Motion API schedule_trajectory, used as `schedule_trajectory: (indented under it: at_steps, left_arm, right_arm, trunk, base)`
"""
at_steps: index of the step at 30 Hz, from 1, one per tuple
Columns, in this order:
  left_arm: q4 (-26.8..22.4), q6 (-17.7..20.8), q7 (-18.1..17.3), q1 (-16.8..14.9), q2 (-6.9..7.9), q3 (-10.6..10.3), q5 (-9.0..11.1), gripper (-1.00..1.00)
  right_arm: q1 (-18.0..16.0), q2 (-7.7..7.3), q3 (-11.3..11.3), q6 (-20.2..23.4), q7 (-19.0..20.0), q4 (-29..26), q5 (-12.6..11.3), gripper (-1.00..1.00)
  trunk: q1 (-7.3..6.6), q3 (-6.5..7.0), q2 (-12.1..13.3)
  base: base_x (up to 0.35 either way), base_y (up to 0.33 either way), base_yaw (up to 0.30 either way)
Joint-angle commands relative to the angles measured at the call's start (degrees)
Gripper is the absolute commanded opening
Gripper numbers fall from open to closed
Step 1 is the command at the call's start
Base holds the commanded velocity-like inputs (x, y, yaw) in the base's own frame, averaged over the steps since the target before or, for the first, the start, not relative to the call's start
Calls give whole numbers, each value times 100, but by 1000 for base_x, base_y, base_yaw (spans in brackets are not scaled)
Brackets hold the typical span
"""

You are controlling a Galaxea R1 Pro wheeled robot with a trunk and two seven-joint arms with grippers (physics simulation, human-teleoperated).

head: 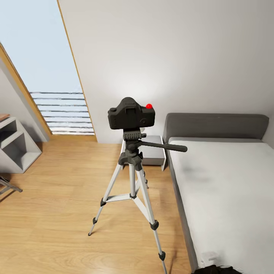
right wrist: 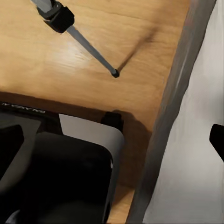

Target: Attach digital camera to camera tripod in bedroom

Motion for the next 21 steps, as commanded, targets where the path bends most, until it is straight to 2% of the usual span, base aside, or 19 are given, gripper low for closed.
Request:
schedule_trajectory:
  at_steps: [1,6,7,9,10,14,15,18,20,21]
  left_arm:
    - [-1,-8,15,-3,-1,-26,30,100]
    - [-1,-8,15,-3,-1,-26,24,100]
    - [-1,-8,15,-3,-11,-26,13,100]
    - [-4,-8,15,-3,-15,-29,6,100]
    - [-8,-28,15,-3,-41,-41,-7,100]
    - [-8,-33,15,-3,-43,-43,-62,100]
    - [-6,-34,15,-3,-47,-43,-301,100]
    - [-2,-34,15,-3,-52,-43,-596,100]
    - [-1,-34,15,-3,-53,-43,-672,100]
    - [-1,-34,15,-3,-53,-43,-711,100]
  right_arm:
    - [122,93,-52,-107,-225,43,70,100]
    - [580,258,-51,-259,-640,70,105,100]
    - [1199,326,-68,-589,-783,77,76,100]
    - [1415,333,-78,-692,-792,78,61,100]
    - [1980,341,-117,-1049,-803,84,-255,100]
    - [2160,342,-120,-1159,-804,84,-621,100]
    - [2318,346,-121,-1263,-804,84,-936,100]
    - [2403,349,-121,-1380,-840,85,-1073,100]
    - [2421,352,-121,-1409,-948,85,-1146,100]
    - [2429,362,-121,-1430,-1125,86,-1200,100]
  trunk:
    - [3,-9,-10]
    - [3,-9,-10]
    - [3,-9,-10]
    - [3,-9,-10]
    - [3,-9,-10]
    - [3,-9,-10]
    - [3,-9,-10]
    - [3,-9,-10]
    - [3,-9,-10]
    - [3,-9,-10]
  base:
    - [0,0,0]
    - [0,0,0]
    - [0,0,0]
    - [0,0,0]
    - [0,0,0]
    - [0,0,0]
    - [0,0,0]
    - [0,0,0]
    - [0,0,0]
    - [0,0,0]
